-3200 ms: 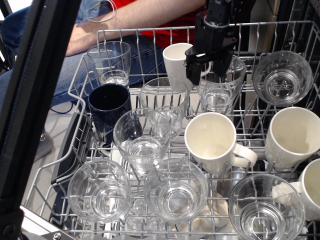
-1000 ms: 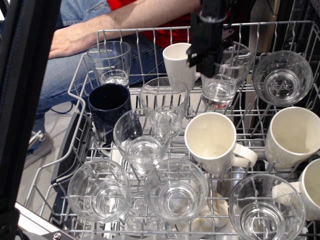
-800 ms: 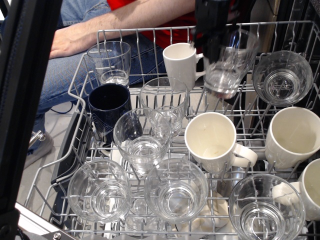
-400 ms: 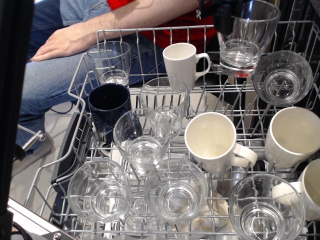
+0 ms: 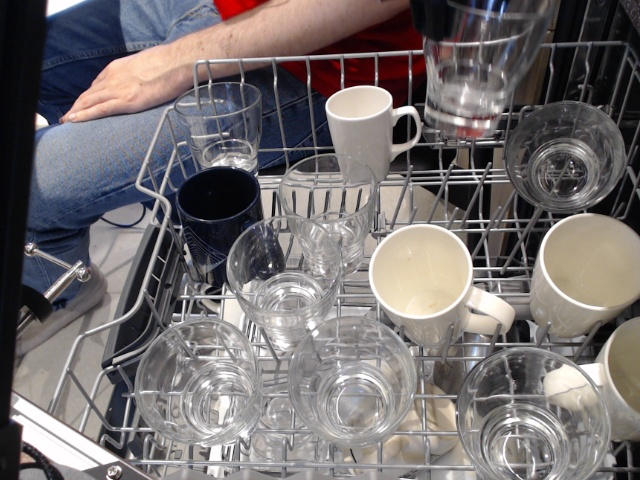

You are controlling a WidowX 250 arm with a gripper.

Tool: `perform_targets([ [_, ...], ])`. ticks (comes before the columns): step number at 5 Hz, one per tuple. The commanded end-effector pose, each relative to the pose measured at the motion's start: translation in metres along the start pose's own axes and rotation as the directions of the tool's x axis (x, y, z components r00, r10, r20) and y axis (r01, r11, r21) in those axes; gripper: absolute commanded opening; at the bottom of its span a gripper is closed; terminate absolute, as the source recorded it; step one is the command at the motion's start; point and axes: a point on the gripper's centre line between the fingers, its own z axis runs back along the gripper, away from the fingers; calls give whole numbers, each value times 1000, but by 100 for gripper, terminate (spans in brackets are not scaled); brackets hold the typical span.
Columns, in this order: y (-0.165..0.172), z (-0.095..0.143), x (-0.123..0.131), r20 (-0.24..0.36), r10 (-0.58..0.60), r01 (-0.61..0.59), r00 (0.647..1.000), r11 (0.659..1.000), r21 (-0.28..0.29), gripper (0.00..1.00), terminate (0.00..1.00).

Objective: Pick up glass cup

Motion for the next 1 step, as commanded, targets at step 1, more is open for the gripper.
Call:
perform_targets([
  [1,-1,81,16,151,-79,100,985,986,-137,0,100],
])
